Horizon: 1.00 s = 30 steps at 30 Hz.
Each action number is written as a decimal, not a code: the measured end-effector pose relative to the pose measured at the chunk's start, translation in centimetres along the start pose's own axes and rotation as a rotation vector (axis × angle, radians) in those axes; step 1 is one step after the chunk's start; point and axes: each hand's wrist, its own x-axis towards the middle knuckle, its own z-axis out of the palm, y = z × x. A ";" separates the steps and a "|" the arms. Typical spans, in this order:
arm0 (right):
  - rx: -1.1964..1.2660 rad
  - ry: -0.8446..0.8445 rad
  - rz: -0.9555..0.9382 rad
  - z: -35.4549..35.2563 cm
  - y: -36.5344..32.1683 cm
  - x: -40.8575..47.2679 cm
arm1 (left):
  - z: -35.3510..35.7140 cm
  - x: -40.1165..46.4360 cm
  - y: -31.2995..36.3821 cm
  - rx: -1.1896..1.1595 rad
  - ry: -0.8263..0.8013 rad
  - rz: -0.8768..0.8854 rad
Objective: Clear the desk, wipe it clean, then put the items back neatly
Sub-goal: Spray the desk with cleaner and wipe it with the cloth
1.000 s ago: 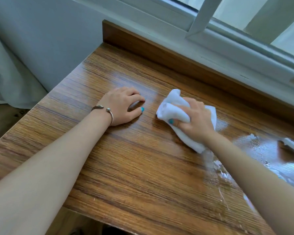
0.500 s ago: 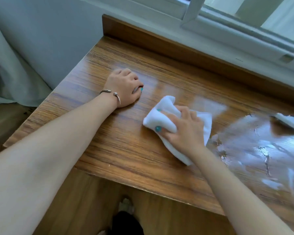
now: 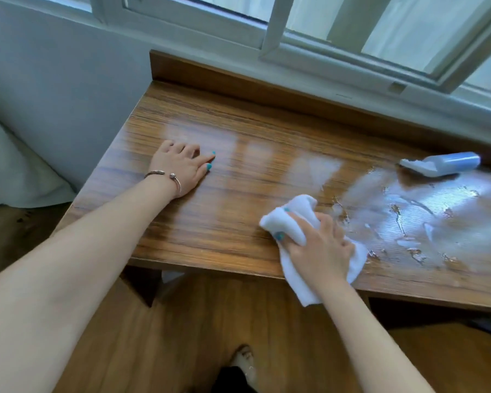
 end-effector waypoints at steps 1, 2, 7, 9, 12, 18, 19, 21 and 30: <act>0.000 -0.012 0.095 -0.7 2.4 0.4 | 0.0 0.0 -0.1 -0.011 -0.009 -0.005; 0.005 -0.021 0.173 -1.2 3.9 0.5 | -0.1 -0.1 -0.1 -0.023 -0.016 -0.012; -0.046 0.047 0.292 0.0 -1.1 -0.1 | -0.3 -0.4 0.0 0.011 -0.003 -0.047; -0.016 0.101 0.031 1.5 -7.0 -2.3 | 0.0 -0.3 0.2 -0.003 0.007 -0.056; 0.022 0.133 -0.369 3.2 -14.5 -6.1 | 0.1 -0.3 0.6 -0.016 0.024 -0.063; 0.065 0.058 -0.491 2.4 -10.4 -5.7 | 0.1 -0.6 0.3 -0.033 0.039 -0.080; 0.066 0.068 -0.446 2.1 -8.3 -5.3 | 0.0 -0.7 0.3 -0.031 0.035 -0.076; 0.019 0.085 -0.309 1.3 -3.7 -4.7 | -0.3 -0.6 0.1 -0.016 0.016 -0.059; -0.081 -0.019 0.015 -1.7 11.0 -3.4 | -1.2 0.0 1.2 0.117 -0.055 -0.050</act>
